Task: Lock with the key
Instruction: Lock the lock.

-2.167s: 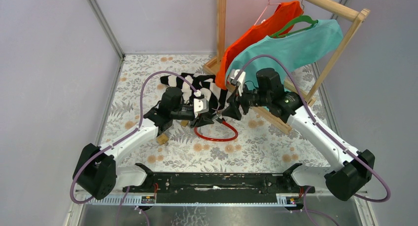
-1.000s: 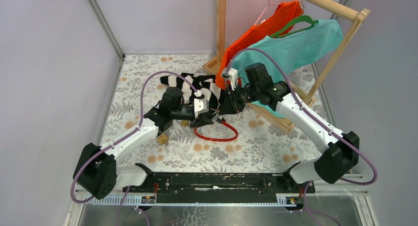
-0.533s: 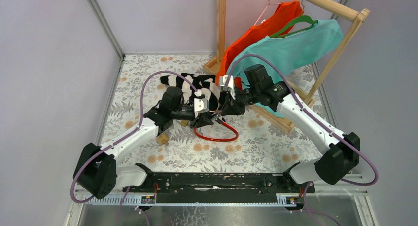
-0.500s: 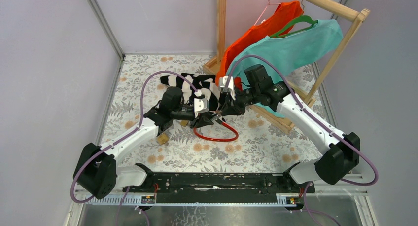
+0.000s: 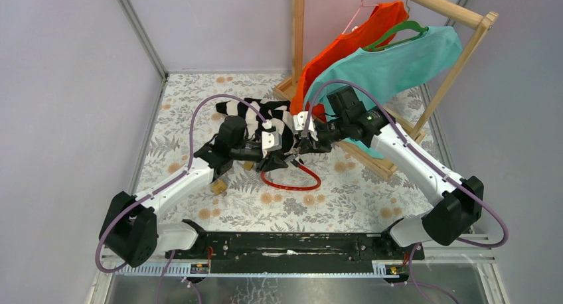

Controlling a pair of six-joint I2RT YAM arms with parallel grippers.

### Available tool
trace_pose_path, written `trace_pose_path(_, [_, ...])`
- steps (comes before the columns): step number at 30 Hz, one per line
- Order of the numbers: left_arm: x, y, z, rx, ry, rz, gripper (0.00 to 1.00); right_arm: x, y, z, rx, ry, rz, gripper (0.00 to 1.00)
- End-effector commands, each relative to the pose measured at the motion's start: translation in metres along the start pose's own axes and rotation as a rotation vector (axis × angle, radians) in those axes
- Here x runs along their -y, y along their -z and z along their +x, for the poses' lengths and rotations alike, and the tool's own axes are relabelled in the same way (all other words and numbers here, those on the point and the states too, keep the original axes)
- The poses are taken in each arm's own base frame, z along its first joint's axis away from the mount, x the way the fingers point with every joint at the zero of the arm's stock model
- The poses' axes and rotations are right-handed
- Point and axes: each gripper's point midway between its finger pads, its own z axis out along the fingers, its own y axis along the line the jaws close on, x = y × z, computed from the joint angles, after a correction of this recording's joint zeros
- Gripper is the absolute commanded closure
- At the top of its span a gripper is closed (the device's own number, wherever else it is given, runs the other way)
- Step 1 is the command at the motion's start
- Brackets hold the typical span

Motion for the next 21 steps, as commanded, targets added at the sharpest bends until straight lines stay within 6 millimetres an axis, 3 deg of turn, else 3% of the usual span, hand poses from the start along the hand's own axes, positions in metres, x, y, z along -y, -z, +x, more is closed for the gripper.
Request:
trace_pose_path(1, [0.021,-0.001,0.006,-0.016,0.058,0.091,1.00,0.033,0.009,-0.005,-0.044,0.111,0.110,0.95])
trace_pose_path(10, [0.020,-0.001,0.008,-0.023,0.056,0.086,1.00,0.026,0.015,-0.005,-0.057,-0.040,0.121,0.67])
trace_pose_path(21, [0.018,-0.002,0.009,-0.028,0.055,0.080,1.00,0.013,0.034,0.003,-0.130,-0.019,0.109,0.59])
